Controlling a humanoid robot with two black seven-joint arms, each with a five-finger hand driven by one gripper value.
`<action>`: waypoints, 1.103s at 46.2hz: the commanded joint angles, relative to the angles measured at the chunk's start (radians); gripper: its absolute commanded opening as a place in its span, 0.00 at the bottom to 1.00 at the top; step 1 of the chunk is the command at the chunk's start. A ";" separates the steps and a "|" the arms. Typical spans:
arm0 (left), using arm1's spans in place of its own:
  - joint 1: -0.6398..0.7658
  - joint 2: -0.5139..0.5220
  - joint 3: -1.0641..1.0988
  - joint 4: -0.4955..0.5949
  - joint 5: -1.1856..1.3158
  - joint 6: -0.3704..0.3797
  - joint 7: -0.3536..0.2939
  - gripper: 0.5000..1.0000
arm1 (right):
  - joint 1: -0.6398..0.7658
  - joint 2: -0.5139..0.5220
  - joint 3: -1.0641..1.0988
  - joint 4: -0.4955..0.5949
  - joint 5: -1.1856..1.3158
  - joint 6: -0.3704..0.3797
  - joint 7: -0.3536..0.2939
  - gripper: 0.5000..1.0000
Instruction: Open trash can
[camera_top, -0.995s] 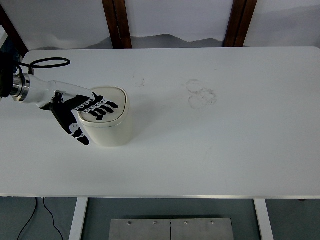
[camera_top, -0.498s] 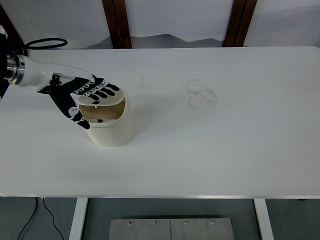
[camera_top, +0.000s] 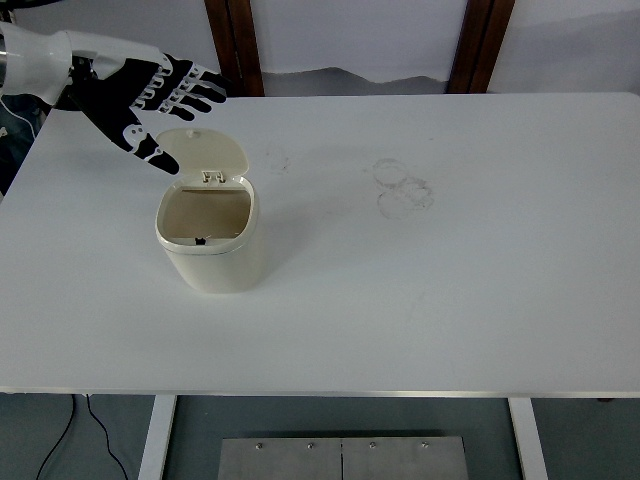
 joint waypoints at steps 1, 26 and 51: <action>-0.013 -0.008 0.000 0.045 -0.033 0.000 -0.001 1.00 | 0.000 0.000 0.000 0.000 0.002 0.000 0.000 0.99; -0.010 -0.020 -0.040 0.283 -0.260 0.000 -0.007 1.00 | -0.001 0.000 0.002 0.000 0.003 0.000 -0.003 0.99; 0.030 -0.032 -0.044 0.512 -0.550 0.000 -0.007 1.00 | -0.017 0.000 0.002 -0.008 0.002 0.000 -0.003 0.99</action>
